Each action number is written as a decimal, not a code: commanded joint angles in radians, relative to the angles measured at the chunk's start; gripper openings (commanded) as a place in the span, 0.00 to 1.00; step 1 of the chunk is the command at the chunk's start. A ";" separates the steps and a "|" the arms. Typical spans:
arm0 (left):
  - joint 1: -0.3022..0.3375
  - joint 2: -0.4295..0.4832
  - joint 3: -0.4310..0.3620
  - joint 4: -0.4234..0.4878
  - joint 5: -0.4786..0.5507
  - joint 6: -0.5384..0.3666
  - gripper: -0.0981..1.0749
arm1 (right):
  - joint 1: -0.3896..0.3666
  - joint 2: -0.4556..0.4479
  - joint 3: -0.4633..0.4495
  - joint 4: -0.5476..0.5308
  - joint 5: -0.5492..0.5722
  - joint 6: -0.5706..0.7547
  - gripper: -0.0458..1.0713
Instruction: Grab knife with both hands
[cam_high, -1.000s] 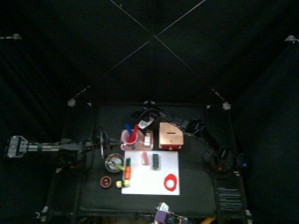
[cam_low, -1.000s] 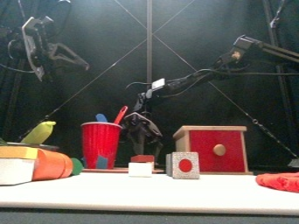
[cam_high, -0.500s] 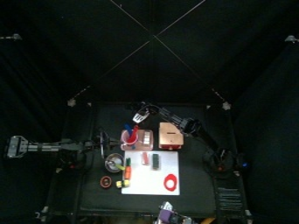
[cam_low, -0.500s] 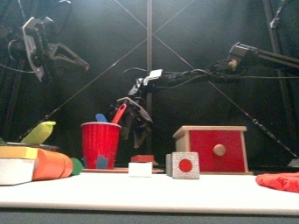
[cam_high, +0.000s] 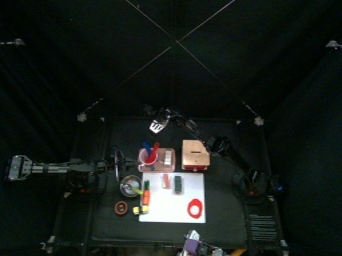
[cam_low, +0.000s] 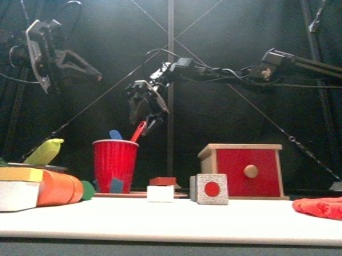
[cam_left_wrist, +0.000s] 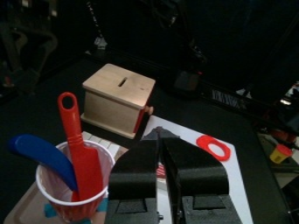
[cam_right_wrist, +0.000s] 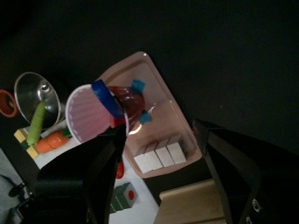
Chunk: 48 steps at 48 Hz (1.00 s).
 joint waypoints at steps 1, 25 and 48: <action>0.003 0.002 -0.015 -0.002 -0.005 0.002 0.41 | -0.048 0.011 -0.557 0.023 0.078 0.043 0.88; 0.003 0.002 -0.014 -0.003 -0.005 0.003 0.41 | -0.049 0.018 -0.557 0.023 0.080 0.043 0.88; 0.017 0.002 -0.012 -0.002 -0.005 0.005 0.41 | -0.048 0.038 -0.555 0.015 0.078 0.043 0.88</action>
